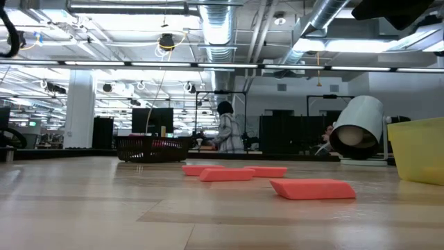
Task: Pick & Place School Supplies
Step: Put the orange eraser into the bottom black basket
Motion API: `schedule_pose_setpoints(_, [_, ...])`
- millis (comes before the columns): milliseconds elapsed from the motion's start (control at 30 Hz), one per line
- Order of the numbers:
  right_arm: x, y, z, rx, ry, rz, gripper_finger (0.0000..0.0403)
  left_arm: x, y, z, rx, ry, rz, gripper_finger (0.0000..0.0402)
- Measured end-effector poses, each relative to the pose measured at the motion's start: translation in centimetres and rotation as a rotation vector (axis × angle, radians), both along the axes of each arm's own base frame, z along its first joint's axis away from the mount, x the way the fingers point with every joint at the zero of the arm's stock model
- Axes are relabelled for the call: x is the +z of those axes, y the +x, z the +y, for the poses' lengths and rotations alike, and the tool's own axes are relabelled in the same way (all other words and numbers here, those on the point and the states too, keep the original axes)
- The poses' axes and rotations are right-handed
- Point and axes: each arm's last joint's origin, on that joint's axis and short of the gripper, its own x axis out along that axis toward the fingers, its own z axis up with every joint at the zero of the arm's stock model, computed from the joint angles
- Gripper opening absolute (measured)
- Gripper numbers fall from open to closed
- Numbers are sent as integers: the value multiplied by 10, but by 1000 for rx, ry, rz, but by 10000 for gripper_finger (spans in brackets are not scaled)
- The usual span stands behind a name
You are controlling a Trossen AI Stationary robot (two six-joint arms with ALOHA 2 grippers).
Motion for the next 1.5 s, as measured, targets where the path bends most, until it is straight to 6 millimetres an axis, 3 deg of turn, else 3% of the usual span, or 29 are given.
schedule_pose_setpoints(200, [0, 0, 0, 2, 2, 1, 159, -11, -1, 3, 11, -14, -3, 25])
schedule_pose_setpoints(533, [0, 4, -5, -19, 4, 3, 159, -11, -1, 3, 24, -25, -9, 161])
schedule_pose_setpoints(667, [0, 5, -6, -22, 2, 4, 159, -11, 0, 2, 40, -23, -49, 187])
schedule_pose_setpoints(767, [0, 5, -6, -21, 0, 4, 159, -7, 5, 0, 80, -6, -193, 191])
schedule_pose_setpoints(933, [0, 5, -6, -21, -2, 5, 159, 8, 19, -8, 59, 102, -509, 179])
schedule_pose_setpoints(1000, [0, 5, -6, -21, -3, 7, 159, 12, 29, -7, 29, 157, -552, 168])
schedule_pose_setpoints(1133, [-1, 6, -7, -27, -4, 8, 159, 14, 53, 6, 4, 282, -560, 131])
schedule_pose_setpoints(1267, [0, 8, -10, -42, -3, 6, 159, 9, 82, 20, -29, 400, -536, 70])
schedule_pose_setpoints(1400, [-1, 11, -13, -52, -8, 9, 159, -3, 114, 38, -40, 345, -486, 10])
schedule_pose_setpoints(1500, [-1, 12, -15, -39, -36, 13, 159, -19, 135, 57, -28, 277, -408, 10])
